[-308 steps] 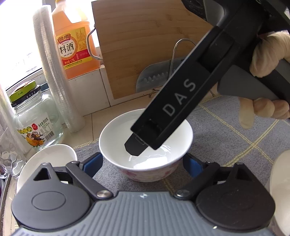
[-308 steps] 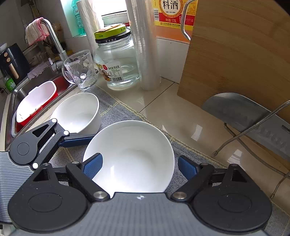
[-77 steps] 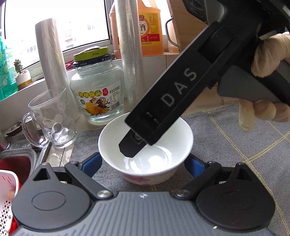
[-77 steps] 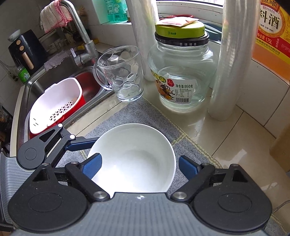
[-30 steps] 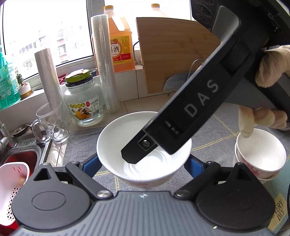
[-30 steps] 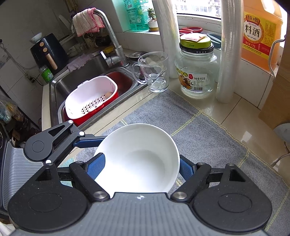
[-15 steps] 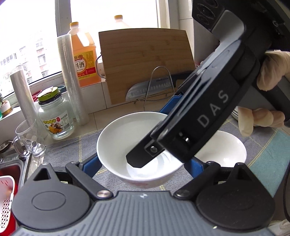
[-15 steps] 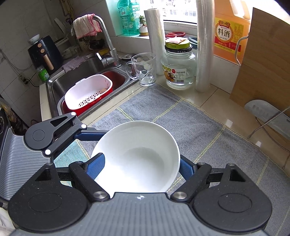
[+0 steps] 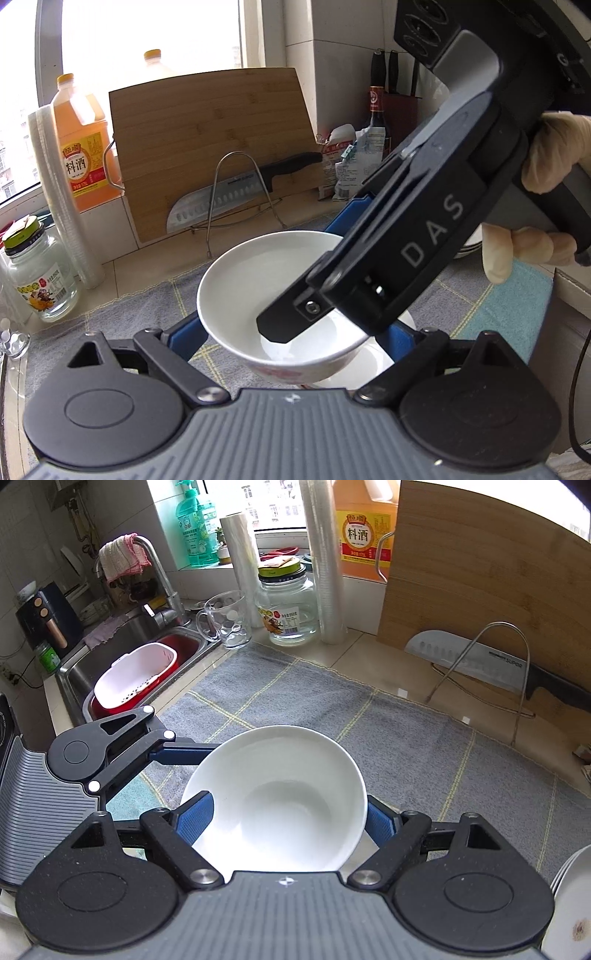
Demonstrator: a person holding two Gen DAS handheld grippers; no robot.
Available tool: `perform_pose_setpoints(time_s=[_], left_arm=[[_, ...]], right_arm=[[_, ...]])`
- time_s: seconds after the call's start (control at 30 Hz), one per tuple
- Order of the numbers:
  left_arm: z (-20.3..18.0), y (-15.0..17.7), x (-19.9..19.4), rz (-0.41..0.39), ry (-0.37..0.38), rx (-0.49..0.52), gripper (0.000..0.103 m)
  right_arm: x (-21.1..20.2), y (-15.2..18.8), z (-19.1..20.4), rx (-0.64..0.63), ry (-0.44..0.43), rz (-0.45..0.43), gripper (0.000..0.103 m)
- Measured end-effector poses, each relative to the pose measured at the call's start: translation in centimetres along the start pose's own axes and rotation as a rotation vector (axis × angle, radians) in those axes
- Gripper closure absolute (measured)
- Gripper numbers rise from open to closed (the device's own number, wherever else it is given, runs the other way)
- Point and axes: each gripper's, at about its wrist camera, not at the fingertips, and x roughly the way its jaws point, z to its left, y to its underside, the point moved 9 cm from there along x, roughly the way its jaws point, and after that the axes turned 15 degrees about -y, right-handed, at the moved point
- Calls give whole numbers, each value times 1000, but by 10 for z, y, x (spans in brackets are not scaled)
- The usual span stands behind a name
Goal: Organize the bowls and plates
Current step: 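Carry the held bowl with the right tool toward the bowl stack, then lower the bowl onto the bowl stack with the right tool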
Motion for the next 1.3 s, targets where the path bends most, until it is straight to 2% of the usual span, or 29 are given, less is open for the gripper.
perform_pose_setpoints(time_s=[0.37,0.87,1.3], left_arm=[[-29,3,6,11,79,18,8],[-32,10,12,25,86,3,8],[-31,15,20,30,102,-13,8]], right_arm=[[-20,30,-18,75,53,-15,14],[-14,41,-25,112,33,-19,14],[-8,43,-31,106,58,-6,14]])
